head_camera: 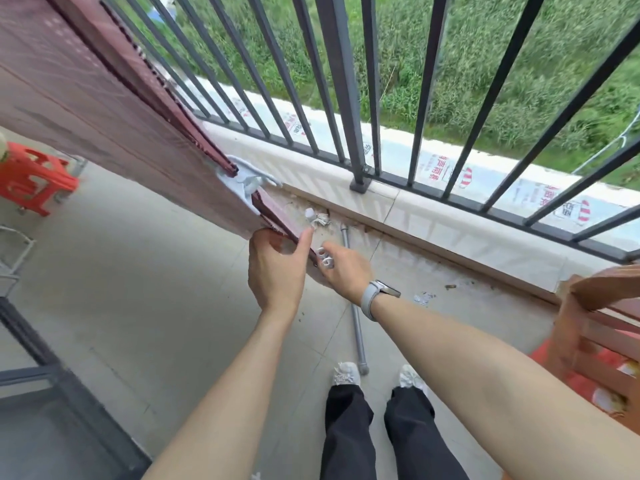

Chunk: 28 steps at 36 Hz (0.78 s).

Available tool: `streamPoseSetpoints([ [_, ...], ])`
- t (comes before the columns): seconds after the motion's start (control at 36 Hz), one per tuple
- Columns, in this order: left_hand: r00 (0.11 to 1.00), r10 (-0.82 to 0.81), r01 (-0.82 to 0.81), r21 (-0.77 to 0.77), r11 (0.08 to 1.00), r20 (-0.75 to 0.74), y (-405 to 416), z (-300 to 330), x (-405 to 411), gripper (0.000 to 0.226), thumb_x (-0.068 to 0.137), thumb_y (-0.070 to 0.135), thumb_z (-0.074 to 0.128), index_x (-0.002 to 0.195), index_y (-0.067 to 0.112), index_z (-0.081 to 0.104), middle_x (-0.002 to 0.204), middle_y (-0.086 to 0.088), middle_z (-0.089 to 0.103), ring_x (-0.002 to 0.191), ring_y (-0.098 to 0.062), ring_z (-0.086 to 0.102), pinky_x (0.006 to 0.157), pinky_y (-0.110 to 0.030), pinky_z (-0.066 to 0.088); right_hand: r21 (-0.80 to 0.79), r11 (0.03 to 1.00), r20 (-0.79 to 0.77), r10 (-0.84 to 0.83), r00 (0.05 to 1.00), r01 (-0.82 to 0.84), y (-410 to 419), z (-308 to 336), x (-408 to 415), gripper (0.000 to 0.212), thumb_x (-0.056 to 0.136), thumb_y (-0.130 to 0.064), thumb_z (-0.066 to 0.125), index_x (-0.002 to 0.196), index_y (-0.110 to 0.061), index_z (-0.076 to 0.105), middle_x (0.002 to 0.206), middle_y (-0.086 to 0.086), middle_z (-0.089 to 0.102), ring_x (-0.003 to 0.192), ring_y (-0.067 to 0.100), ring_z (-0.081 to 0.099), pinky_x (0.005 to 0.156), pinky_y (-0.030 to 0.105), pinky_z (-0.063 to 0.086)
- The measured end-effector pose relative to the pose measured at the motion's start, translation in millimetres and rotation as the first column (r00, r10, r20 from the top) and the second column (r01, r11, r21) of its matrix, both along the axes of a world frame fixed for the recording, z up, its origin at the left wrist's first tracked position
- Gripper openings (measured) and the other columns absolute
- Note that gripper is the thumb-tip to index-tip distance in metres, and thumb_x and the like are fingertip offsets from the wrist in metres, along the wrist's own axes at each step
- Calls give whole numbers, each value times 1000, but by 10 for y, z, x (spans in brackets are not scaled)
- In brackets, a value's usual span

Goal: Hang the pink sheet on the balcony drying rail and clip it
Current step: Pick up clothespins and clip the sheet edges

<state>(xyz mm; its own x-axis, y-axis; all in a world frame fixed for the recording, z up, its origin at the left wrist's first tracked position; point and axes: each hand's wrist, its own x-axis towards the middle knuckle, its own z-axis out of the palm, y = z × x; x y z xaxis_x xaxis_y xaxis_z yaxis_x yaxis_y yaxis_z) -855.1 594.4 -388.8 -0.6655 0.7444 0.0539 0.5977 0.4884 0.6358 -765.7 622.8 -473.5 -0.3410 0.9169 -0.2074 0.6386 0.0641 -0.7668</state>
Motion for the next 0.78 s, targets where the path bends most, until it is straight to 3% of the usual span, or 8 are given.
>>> streamPoseSetpoints([
  [0.08,994,97,-98,-23,995,-53,60,13,0,33,82,44,57,85,11,57,93,-8,66,92,-30,59,70,-32,38,-23,1000,-40,-4,999,3,-8,-32,-5,9,89,-21,47,95,-16,53,100,8,67,89,34,59,66,36,45],
  [0.17,995,67,-69,-20,997,-72,38,-1,-24,33,87,38,52,87,6,61,94,-12,68,92,-35,58,71,-34,40,-92,996,-96,-16,995,7,-33,-51,16,20,89,-29,49,106,-17,50,96,8,65,89,33,58,72,39,47],
  [0.28,999,-34,35,24,999,-39,-7,0,-79,29,87,35,56,83,7,63,90,-12,69,89,-32,59,70,-30,37,-283,959,-283,-117,952,34,-152,-28,118,53,84,-40,54,128,-24,29,115,3,57,102,24,57,92,41,42],
  [0.39,998,-55,57,45,997,-40,4,-8,-119,27,85,33,60,80,7,61,87,-11,67,86,-32,60,74,-35,41,-338,941,-322,-130,938,14,-236,-54,227,48,92,-42,39,134,-26,23,127,3,46,119,22,46,103,38,34],
  [0.47,998,-64,63,49,997,11,0,2,-63,20,85,28,60,82,8,60,85,-12,68,83,-30,60,68,-28,35,-244,968,-281,-125,952,55,-255,-42,286,36,95,-32,41,125,-13,41,124,7,43,111,14,43,99,27,31],
  [0.61,998,-18,16,45,999,56,9,29,57,15,83,21,61,87,6,59,86,-10,69,75,-25,52,60,-20,24,-95,954,-301,-298,906,283,-270,79,375,24,88,-31,56,106,-16,58,95,1,47,84,12,46,75,25,35],
  [0.69,998,-12,10,35,999,65,10,-1,45,19,81,24,62,83,5,62,85,-9,70,81,-28,58,61,-19,26,-109,923,-383,-382,841,369,-287,166,406,21,86,-26,59,104,-16,56,93,1,58,78,12,53,70,21,39],
  [0.78,991,13,-19,38,999,136,20,-21,15,21,79,27,63,82,7,66,81,-5,72,82,-23,64,66,-19,33,-265,868,-508,-496,704,420,-288,240,409,24,83,-11,60,106,-14,55,99,4,61,84,11,60,77,18,49],
])
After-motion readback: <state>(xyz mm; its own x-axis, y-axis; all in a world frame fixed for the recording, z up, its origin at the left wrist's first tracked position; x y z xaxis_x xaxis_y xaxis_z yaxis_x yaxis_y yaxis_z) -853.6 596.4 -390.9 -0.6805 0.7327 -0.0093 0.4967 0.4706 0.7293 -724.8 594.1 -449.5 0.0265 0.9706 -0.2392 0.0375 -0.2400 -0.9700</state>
